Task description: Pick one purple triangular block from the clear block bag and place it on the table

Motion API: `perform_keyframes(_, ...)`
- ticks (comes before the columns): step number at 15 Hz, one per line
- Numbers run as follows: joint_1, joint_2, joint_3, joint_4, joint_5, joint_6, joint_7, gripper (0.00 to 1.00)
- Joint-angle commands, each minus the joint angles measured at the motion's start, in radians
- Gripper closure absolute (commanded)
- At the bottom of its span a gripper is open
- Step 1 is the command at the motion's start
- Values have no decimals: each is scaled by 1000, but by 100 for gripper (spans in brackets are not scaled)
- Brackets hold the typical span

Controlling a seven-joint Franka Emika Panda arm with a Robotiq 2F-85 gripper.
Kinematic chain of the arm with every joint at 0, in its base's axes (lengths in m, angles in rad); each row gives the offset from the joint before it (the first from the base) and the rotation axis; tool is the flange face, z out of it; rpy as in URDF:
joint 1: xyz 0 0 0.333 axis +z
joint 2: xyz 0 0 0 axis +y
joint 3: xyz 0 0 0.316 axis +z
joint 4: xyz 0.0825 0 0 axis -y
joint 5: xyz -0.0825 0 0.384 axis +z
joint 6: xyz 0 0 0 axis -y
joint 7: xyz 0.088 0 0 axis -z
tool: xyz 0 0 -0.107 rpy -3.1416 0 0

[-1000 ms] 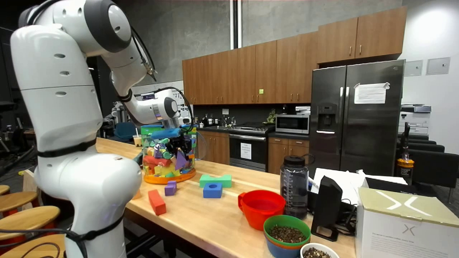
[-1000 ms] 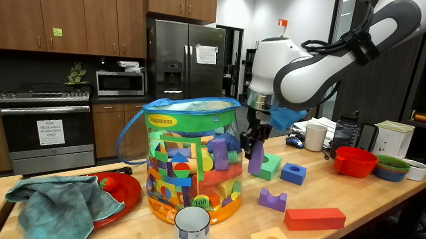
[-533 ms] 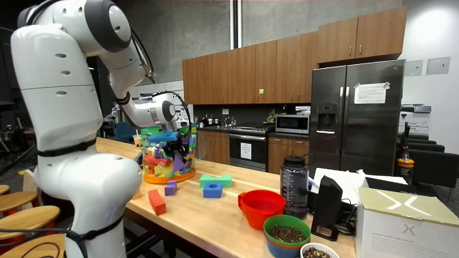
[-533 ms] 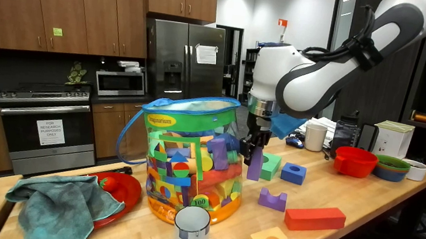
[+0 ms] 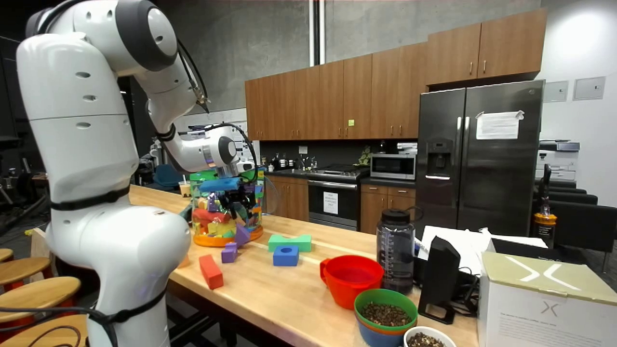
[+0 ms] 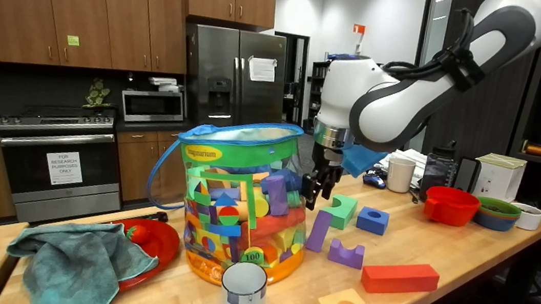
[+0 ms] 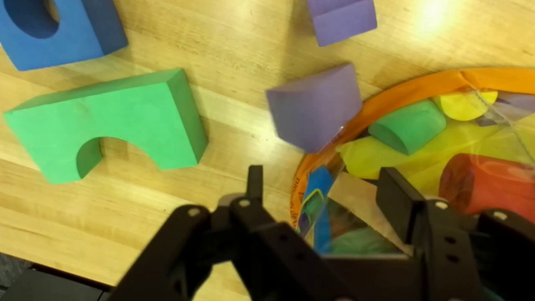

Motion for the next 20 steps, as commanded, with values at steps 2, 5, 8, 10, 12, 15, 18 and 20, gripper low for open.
perform_keyframes(2,-2,2,-6,4,-1,13,-7,0)
perform_keyframes(5,-2,3,-7,5,1,11,-11,0)
perform_keyframes(8,-1,3,-8,6,2,7,-14,0)
perform_keyframes(10,-1,2,-8,8,4,3,-17,0)
perform_keyframes(12,-1,2,-9,10,6,-1,-19,0)
perform_keyframes(15,4,4,-12,15,33,-10,-33,0)
perform_keyframes(18,6,6,-14,8,66,17,-44,0)
perform_keyframes(20,3,3,-6,2,53,5,-24,0)
